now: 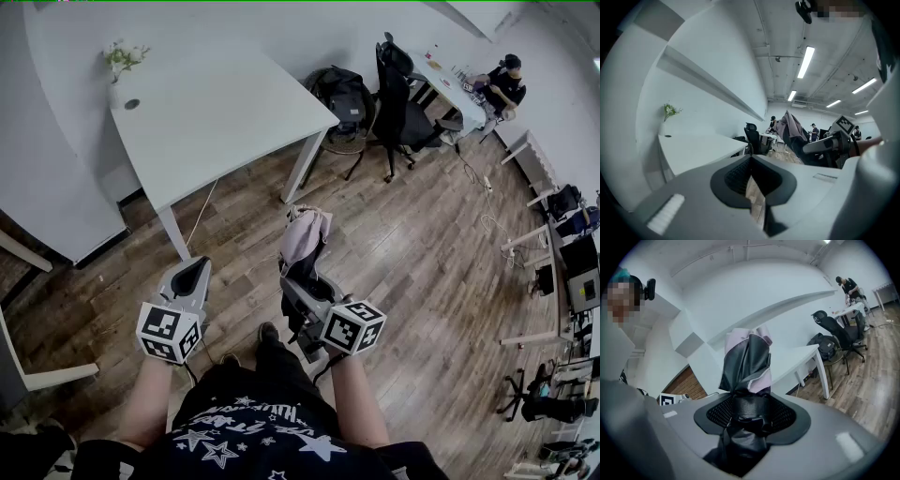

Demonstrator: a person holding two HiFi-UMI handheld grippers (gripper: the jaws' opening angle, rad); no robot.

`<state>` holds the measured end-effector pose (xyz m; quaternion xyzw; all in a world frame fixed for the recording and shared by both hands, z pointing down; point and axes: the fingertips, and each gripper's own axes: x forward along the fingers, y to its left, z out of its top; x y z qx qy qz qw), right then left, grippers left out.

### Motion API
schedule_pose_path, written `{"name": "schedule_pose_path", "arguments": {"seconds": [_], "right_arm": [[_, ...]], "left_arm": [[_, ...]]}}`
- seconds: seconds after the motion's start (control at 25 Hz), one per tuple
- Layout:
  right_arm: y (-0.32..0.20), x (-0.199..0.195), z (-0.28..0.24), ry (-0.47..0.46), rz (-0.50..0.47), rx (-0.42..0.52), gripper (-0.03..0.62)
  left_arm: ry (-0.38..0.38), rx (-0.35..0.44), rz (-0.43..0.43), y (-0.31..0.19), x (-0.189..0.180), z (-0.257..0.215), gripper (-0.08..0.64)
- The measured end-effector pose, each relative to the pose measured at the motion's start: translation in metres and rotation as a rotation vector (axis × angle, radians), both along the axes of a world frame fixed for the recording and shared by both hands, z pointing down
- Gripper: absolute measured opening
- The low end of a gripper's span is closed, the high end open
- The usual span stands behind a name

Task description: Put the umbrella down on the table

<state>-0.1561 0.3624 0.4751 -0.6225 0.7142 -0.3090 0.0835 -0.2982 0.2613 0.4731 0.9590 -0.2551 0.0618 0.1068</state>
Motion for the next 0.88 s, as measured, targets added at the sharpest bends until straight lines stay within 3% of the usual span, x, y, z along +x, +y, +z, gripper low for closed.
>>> {"name": "schedule_pose_path", "arguments": {"seconds": [0.32, 0.88], "right_arm": [[0.0, -0.003, -0.005, -0.001, -0.004, 0.001, 0.241], [-0.028, -0.005, 0.022, -0.005, -0.053, -0.069, 0.243]], "left_arm": [[-0.001, 0.007, 0.004, 0.003, -0.002, -0.007, 0.003], [-0.019, -0.022, -0.067, -0.028, -0.023, 0.01, 0.003]]}}
